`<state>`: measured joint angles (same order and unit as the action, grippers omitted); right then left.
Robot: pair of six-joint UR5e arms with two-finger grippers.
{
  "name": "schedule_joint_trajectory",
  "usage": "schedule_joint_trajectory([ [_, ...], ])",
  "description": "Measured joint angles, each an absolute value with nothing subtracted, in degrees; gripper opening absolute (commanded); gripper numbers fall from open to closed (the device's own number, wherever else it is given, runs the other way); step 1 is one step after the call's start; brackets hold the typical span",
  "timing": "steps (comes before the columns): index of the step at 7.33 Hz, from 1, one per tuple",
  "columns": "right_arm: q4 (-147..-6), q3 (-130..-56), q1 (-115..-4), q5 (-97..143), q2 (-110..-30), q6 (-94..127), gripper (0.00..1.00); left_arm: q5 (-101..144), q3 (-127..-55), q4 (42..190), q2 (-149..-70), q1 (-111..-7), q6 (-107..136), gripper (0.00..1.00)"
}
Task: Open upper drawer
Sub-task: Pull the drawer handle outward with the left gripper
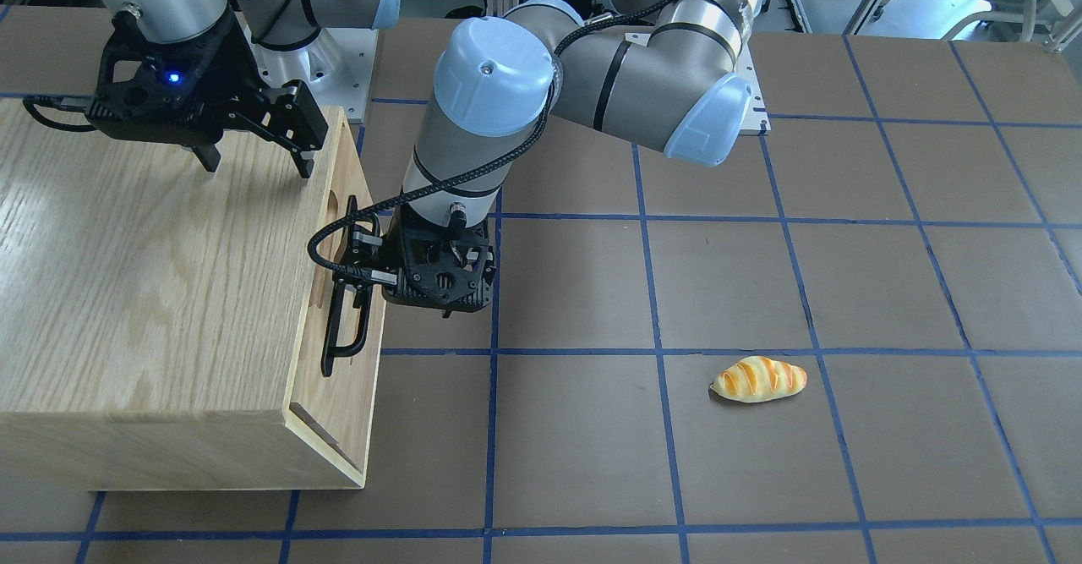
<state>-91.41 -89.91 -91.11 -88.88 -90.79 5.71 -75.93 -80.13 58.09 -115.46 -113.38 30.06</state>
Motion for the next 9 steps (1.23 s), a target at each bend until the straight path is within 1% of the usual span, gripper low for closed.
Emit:
schedule_joint_trajectory([
  [9,-91.4,-89.9,-91.1,-88.9,-90.8,5.7,1.0,-83.4,-79.9,58.8,-114.8,-112.4,22.8,1.0],
])
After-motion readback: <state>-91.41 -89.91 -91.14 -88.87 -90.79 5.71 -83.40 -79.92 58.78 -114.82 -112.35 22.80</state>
